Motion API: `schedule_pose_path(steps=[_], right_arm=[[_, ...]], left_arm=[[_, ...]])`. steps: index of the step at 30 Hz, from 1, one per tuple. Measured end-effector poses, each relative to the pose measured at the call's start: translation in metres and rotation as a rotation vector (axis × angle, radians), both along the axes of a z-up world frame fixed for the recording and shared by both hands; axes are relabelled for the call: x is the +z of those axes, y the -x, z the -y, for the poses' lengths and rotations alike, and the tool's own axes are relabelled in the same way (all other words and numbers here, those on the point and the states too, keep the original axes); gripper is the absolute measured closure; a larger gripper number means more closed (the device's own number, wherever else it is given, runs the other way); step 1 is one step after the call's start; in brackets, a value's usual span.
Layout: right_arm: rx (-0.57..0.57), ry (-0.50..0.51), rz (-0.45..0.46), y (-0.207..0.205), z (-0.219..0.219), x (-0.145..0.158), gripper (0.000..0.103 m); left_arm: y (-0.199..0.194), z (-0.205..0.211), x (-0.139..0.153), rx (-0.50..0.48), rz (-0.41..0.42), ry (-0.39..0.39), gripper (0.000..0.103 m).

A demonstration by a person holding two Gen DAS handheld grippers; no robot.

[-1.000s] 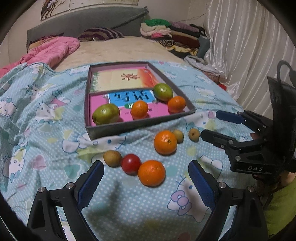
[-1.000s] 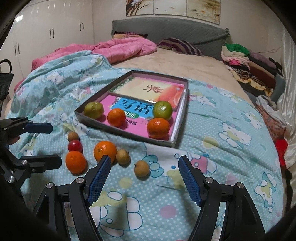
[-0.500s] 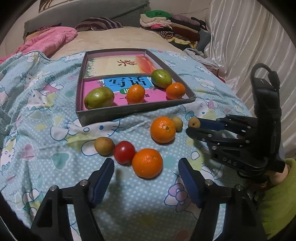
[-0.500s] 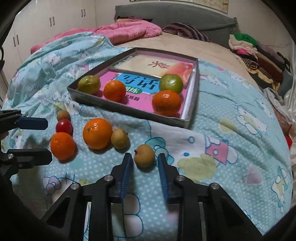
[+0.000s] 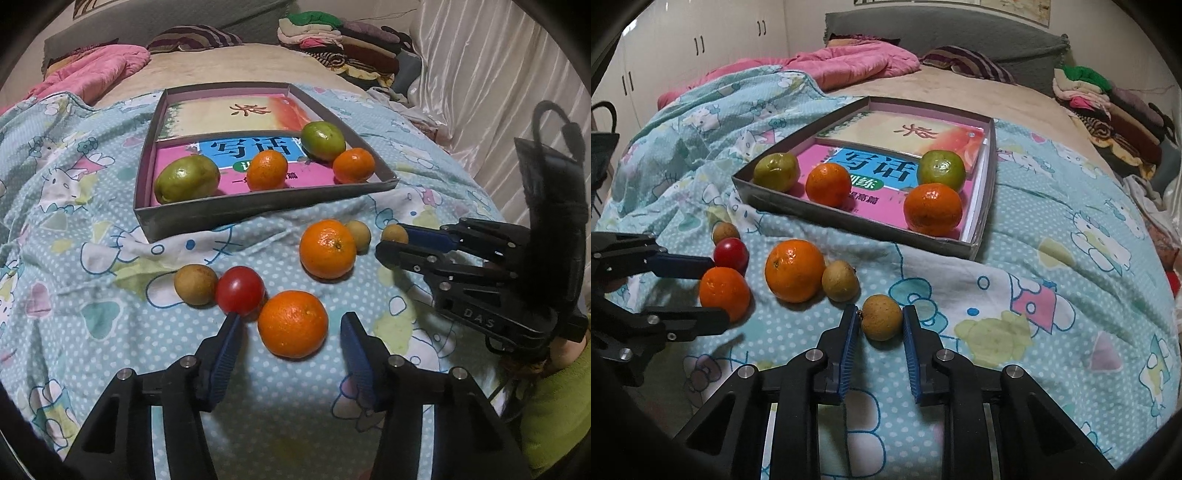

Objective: Organize fruits
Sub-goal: 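Grasp a small brown kiwi with the right tool while the left tool grasps an orange, then lift and carry the orange and kiwi over the tray with both tools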

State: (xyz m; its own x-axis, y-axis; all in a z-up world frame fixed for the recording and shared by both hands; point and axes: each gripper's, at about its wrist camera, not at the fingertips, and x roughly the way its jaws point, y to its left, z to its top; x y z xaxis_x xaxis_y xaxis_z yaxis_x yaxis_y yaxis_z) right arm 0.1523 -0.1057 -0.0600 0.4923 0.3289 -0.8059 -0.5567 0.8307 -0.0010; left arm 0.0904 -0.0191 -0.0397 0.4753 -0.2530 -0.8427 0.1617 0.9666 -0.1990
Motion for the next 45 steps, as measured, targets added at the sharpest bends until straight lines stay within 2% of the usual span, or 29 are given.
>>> schedule_pose_path(steps=[4, 11, 15, 21, 25, 30, 40, 45], right_arm=[[-0.006, -0.012, -0.01, -0.001, 0.002, 0.001, 0.079], [-0.014, -0.048, -0.017, -0.001, 0.008, 0.005, 0.079], [-0.014, -0.063, -0.015, 0.0, 0.01, 0.008, 0.079], [-0.015, -0.101, -0.003, 0.002, 0.014, 0.016, 0.079], [-0.022, -0.122, 0.027, 0.004, 0.016, 0.026, 0.079], [-0.041, -0.159, 0.061, 0.003, 0.022, 0.039, 0.079], [-0.086, -0.177, 0.088, -0.007, 0.03, 0.053, 0.079], [-0.113, -0.185, 0.114, -0.017, 0.037, 0.064, 0.079]], left_arm=[[-0.004, 0.004, -0.007, -0.002, -0.018, -0.003, 0.058], [-0.007, 0.001, -0.011, -0.004, -0.024, 0.009, 0.065], [-0.004, -0.002, -0.004, -0.018, -0.024, 0.026, 0.065], [0.002, -0.007, 0.023, -0.026, 0.039, 0.05, 0.065], [-0.002, -0.02, 0.041, 0.004, 0.086, 0.045, 0.065], [-0.018, -0.036, 0.053, 0.054, 0.105, 0.033, 0.065], [-0.047, -0.048, 0.05, 0.093, 0.092, 0.013, 0.065], [-0.058, -0.042, 0.048, 0.067, 0.095, 0.011, 0.065]])
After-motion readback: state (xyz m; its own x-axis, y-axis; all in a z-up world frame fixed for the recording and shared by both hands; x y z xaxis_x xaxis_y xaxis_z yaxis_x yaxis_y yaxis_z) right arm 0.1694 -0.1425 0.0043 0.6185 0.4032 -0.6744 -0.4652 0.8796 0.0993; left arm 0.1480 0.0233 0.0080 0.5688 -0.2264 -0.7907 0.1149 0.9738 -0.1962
